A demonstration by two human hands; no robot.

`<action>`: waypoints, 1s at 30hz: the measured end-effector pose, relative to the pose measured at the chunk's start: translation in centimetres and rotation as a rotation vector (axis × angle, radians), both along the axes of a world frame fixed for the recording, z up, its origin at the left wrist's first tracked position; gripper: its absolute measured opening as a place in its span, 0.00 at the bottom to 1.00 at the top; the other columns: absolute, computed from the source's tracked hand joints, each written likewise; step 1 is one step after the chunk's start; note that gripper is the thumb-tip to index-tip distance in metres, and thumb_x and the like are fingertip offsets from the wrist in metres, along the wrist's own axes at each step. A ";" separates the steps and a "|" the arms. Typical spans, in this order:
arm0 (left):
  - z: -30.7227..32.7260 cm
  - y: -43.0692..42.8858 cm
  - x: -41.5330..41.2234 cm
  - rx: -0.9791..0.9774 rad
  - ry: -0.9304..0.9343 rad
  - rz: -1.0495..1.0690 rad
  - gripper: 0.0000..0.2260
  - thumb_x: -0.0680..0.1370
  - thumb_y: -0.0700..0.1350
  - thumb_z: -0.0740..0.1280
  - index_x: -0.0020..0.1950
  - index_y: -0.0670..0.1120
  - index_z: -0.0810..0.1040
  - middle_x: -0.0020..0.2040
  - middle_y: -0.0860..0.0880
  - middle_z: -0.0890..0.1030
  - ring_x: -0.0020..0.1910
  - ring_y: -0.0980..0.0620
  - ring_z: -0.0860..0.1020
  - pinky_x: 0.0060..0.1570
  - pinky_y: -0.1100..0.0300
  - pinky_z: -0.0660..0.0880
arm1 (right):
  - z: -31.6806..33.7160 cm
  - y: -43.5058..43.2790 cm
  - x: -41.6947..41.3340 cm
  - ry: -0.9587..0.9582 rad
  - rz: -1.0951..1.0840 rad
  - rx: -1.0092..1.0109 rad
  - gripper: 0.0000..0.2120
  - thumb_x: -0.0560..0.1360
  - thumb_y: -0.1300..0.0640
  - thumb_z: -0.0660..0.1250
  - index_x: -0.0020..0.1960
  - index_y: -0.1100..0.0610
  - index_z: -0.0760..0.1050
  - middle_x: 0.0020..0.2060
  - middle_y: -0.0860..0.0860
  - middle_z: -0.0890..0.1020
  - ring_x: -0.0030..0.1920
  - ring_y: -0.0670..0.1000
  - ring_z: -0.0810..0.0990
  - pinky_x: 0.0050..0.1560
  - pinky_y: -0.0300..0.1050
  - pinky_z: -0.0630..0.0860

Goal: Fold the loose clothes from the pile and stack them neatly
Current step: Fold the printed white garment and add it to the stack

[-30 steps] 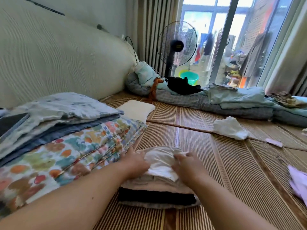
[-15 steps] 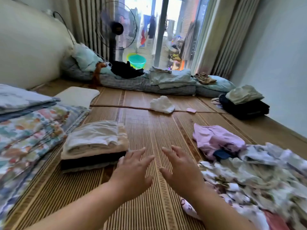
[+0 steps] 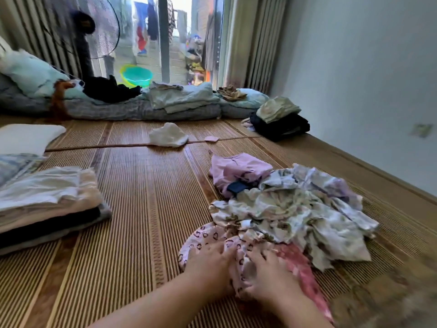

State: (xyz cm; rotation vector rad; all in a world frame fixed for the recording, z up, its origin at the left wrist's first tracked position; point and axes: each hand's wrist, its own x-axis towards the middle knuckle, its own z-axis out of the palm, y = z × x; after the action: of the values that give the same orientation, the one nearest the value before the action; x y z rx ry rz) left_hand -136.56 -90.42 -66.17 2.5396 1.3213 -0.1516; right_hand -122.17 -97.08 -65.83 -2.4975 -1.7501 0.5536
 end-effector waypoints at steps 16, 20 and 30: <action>-1.2 0.2 -4.8 -0.155 -0.269 0.045 0.09 0.76 0.51 0.64 0.37 0.53 0.78 0.35 0.58 0.79 0.34 0.64 0.75 0.32 0.67 0.68 | 0.9 3.5 2.0 0.165 -0.189 0.321 0.26 0.75 0.41 0.64 0.72 0.43 0.66 0.66 0.54 0.72 0.66 0.56 0.70 0.61 0.50 0.70; -0.2 -1.3 -3.6 -0.216 -0.239 -0.026 0.09 0.76 0.50 0.63 0.39 0.47 0.76 0.39 0.52 0.80 0.37 0.55 0.78 0.39 0.59 0.78 | 0.1 4.8 1.2 0.079 -0.277 0.291 0.17 0.76 0.51 0.59 0.63 0.41 0.75 0.65 0.53 0.73 0.65 0.58 0.68 0.63 0.54 0.70; 3.9 0.9 -3.4 -0.165 -0.666 0.233 0.42 0.69 0.60 0.73 0.74 0.67 0.49 0.76 0.55 0.60 0.72 0.52 0.62 0.70 0.48 0.62 | 9.7 3.0 0.4 1.140 -0.149 0.856 0.09 0.78 0.55 0.65 0.43 0.49 0.84 0.39 0.51 0.86 0.40 0.51 0.84 0.39 0.45 0.81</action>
State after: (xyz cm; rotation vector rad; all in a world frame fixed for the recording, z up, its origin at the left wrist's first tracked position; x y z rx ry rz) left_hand -139.99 -89.53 -62.30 2.0026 1.2358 0.5575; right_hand -121.81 -94.03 -56.15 -1.2421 -0.9808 0.7594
